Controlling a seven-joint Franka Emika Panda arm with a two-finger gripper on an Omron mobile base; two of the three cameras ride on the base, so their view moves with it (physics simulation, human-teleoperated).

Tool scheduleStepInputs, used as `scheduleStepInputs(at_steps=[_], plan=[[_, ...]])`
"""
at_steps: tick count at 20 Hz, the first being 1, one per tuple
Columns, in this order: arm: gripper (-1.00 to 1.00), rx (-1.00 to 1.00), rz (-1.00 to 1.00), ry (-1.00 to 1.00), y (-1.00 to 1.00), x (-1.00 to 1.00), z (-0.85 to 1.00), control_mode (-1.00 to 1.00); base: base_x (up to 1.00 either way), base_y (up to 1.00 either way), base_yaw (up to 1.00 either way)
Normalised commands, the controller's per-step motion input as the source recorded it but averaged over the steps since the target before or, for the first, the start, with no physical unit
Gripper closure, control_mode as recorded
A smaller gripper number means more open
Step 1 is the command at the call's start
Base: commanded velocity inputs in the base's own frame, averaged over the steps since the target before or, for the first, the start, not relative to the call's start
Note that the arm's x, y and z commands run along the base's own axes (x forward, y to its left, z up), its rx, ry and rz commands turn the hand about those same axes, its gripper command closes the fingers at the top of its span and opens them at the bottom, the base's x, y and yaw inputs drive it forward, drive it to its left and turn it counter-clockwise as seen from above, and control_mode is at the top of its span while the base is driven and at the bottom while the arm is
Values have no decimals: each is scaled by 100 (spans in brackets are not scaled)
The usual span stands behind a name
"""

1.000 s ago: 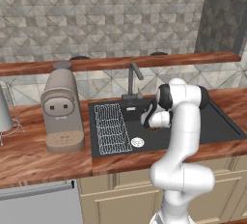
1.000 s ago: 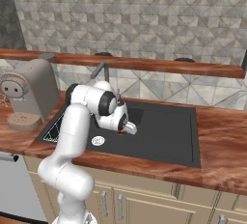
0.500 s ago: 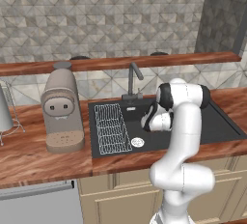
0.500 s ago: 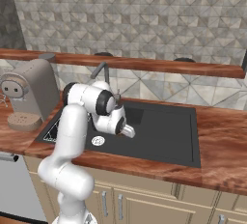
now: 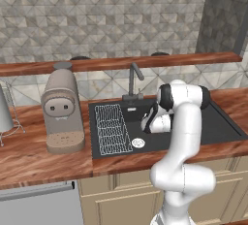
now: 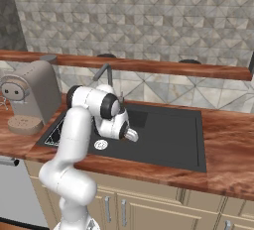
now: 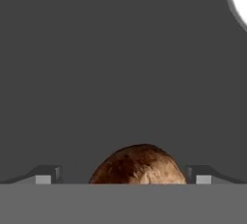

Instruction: Turn on the sink faucet. Then move the mushroom from the counter to the sink. Turn off the sink. Move the vegetable from the sink to the pot next to the stove. Finally move the pot to the rear left burner.

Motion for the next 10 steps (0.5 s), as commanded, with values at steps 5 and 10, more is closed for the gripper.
scheduleStepInputs(at_steps=[5, 10], plan=[[-100, 0, 0, -9, 0, 3, -25, -100, 0, 0, 0], [100, 0, 0, -6, 0, 1, -31, -100, 0, 0, 0]])
